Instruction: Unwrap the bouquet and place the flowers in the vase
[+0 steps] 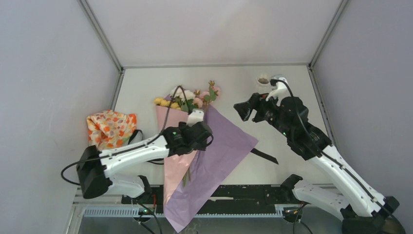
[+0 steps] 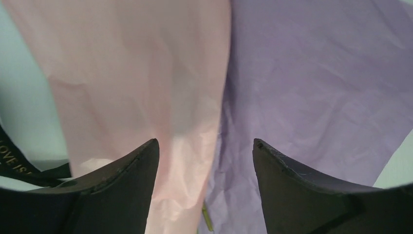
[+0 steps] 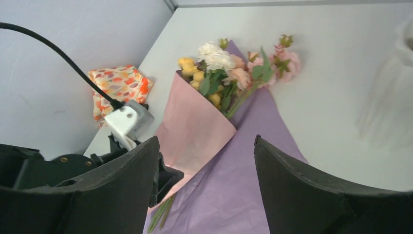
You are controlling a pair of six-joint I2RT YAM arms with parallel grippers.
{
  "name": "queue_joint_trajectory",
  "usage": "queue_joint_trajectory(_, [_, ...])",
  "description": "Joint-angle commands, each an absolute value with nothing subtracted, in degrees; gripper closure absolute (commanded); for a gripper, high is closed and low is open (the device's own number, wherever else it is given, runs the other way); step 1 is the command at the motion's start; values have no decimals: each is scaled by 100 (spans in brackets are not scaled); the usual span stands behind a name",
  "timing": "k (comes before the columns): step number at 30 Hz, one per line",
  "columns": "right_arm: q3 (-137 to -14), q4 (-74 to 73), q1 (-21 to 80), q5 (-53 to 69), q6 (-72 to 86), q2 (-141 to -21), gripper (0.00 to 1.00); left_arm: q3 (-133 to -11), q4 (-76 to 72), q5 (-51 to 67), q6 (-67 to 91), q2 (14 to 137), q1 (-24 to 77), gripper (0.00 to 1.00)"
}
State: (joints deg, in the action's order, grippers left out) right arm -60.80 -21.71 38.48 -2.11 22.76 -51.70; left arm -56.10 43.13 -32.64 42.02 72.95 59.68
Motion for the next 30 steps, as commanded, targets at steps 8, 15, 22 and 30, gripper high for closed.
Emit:
queue_joint_trajectory(8, [-5725, -2537, 3578, -160, 2333, -4570, 20, -6624, 5131, -3888, 4596, 9675, 6451, 23])
queue_joint_trajectory(15, [-5536, -2457, 3568, -79, 2383, -4478, 20, -7182, 6067, -4913, 5294, 10454, 6653, 16])
queue_joint_trajectory(22, [-5362, -2323, 3568, 59, 2440, -4468, 21, -7150, 6329, -5311, 5695, 10356, 6653, 18])
queue_joint_trajectory(30, [-5256, -2171, 3569, 228, 2552, -4531, 21, -6986, 6306, -5385, 5792, 10301, 6601, 47])
